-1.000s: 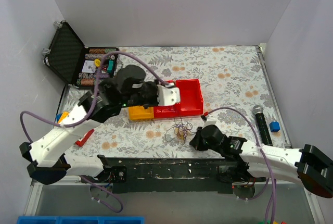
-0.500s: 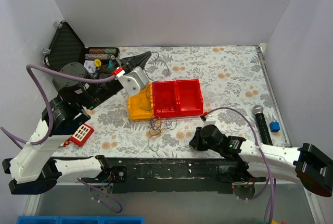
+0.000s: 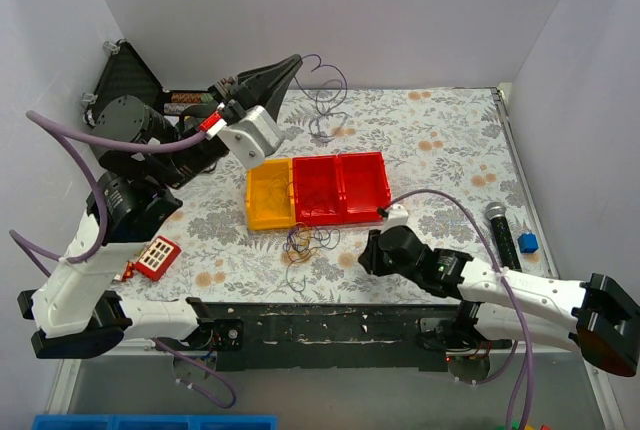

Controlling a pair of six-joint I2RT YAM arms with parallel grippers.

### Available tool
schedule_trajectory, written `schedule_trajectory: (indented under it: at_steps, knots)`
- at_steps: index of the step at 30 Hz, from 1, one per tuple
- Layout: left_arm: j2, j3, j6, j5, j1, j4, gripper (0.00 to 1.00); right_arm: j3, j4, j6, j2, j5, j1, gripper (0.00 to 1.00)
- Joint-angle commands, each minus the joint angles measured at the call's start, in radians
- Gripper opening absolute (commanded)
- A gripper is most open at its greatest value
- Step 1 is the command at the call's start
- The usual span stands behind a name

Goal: Untangle the cables

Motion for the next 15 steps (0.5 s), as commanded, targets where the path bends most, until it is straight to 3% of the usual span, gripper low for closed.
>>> schedule_trajectory:
  at_steps: [1,8,15]
  knots:
    - [-0.007,-0.031,-0.007,0.029,0.002,0.045,0.06,0.105,0.007,-0.094,-0.042,0.094,0.006,0.33]
    - [-0.013,-0.322,-0.099,0.049,0.002,0.204,0.01,0.145,-0.085,-0.091,-0.217,0.3,0.004,0.31]
    - [0.053,-0.569,-0.157,0.049,0.002,0.445,0.0,0.198,-0.46,0.179,-0.334,0.587,0.004,0.26]
